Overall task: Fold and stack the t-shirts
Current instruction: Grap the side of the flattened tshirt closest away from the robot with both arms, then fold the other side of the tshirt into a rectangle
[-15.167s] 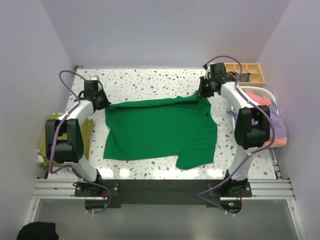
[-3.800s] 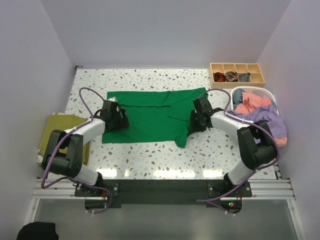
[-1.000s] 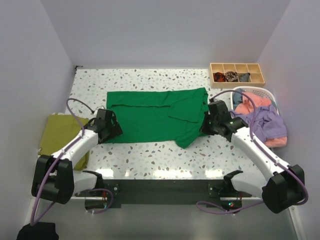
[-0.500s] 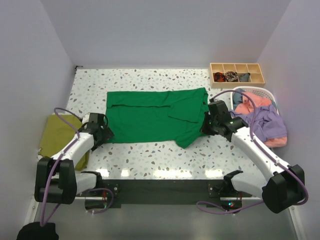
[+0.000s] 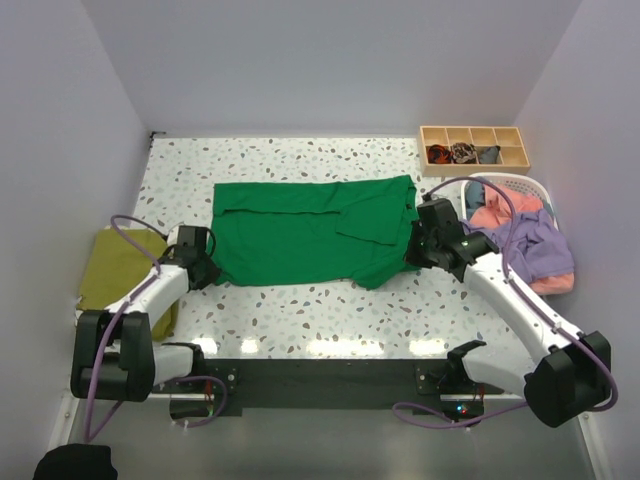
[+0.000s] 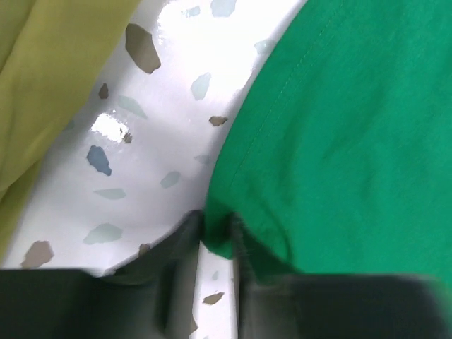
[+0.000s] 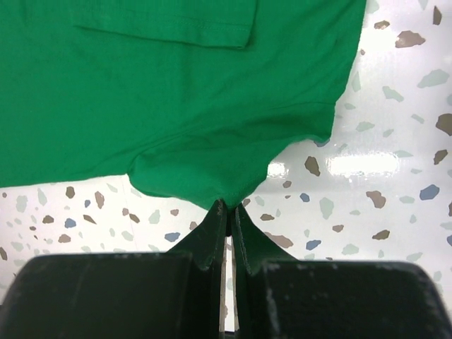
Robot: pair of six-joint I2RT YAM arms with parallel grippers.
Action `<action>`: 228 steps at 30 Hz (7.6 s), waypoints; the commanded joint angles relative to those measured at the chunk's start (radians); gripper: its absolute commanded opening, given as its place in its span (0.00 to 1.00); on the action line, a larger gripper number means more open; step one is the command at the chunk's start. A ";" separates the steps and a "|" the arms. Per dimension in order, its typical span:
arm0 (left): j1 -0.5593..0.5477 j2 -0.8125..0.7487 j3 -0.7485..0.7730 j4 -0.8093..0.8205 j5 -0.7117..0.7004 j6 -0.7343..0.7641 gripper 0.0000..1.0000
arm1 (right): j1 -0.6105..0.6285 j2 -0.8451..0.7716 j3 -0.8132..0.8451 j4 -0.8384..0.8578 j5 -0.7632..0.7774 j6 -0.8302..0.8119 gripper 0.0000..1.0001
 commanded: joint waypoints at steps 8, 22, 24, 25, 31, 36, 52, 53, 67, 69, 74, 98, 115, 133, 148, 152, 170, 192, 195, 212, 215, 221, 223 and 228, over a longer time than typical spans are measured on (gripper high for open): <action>0.009 0.005 0.016 -0.009 0.008 0.016 0.00 | 0.000 -0.049 0.071 -0.062 0.102 -0.013 0.00; 0.052 -0.065 0.140 -0.124 0.014 0.097 0.00 | -0.005 0.051 0.095 -0.022 0.152 -0.067 0.00; 0.052 -0.068 0.140 -0.122 0.025 0.102 0.00 | -0.005 0.057 0.094 -0.009 0.145 -0.068 0.00; 0.052 -0.071 0.143 -0.128 0.027 0.105 0.00 | -0.005 0.060 0.089 -0.005 0.146 -0.068 0.00; 0.103 -0.029 0.180 -0.118 0.057 0.143 0.00 | -0.048 0.107 0.109 0.030 0.148 -0.099 0.00; 0.131 0.056 0.221 -0.087 0.112 0.176 0.00 | -0.085 0.184 0.143 0.053 0.120 -0.130 0.00; 0.160 0.325 0.416 0.022 0.171 0.206 0.00 | -0.122 0.405 0.307 0.119 0.102 -0.189 0.00; 0.161 0.337 0.427 0.025 0.174 0.206 0.00 | -0.123 0.429 0.316 0.122 0.099 -0.192 0.00; 0.163 0.500 0.565 0.039 0.205 0.212 0.41 | -0.154 0.649 0.473 0.152 0.079 -0.231 0.11; 0.164 0.485 0.571 0.039 0.197 0.208 0.64 | -0.157 0.666 0.491 0.164 0.095 -0.229 0.31; 0.164 0.422 0.571 0.057 0.180 0.206 0.75 | -0.160 0.664 0.511 0.195 0.134 -0.241 0.50; 0.060 0.524 0.490 0.373 0.577 0.160 0.72 | -0.154 0.532 0.240 0.368 -0.378 -0.050 0.56; 0.060 0.448 0.372 0.232 0.349 0.186 0.72 | -0.066 0.595 0.232 0.346 -0.403 0.016 0.56; 0.060 0.460 0.381 0.243 0.380 0.193 0.73 | -0.039 0.621 0.180 0.443 -0.395 0.055 0.56; 0.062 0.472 0.383 0.243 0.386 0.199 0.73 | -0.039 0.634 0.223 0.445 -0.354 0.016 0.09; 0.060 0.475 0.384 0.244 0.387 0.199 0.73 | -0.040 0.618 0.253 0.425 -0.336 -0.007 0.00; 0.062 0.486 0.367 0.254 0.406 0.203 0.73 | -0.045 0.934 0.727 0.305 -0.291 -0.103 0.05; 0.060 0.488 0.352 0.281 0.445 0.193 0.73 | -0.039 0.611 0.257 0.403 -0.303 0.038 0.51; 0.060 0.488 0.349 0.283 0.444 0.191 0.73 | -0.037 0.632 0.241 0.435 -0.323 0.056 0.50; 0.060 0.492 0.355 0.272 0.435 0.196 0.73 | -0.023 0.666 0.229 0.454 -0.329 0.085 0.50; 0.060 0.494 0.355 0.274 0.438 0.196 0.73 | -0.020 0.683 0.229 0.454 -0.331 0.088 0.50; 0.062 0.498 0.358 0.271 0.435 0.196 0.73 | -0.017 0.713 0.221 0.488 -0.322 0.079 0.48; 0.060 0.501 0.360 0.269 0.436 0.196 0.73 | -0.014 0.721 0.224 0.485 -0.316 0.073 0.44; 0.060 0.503 0.361 0.271 0.436 0.196 0.73 | -0.016 0.738 0.230 0.483 -0.308 0.062 0.24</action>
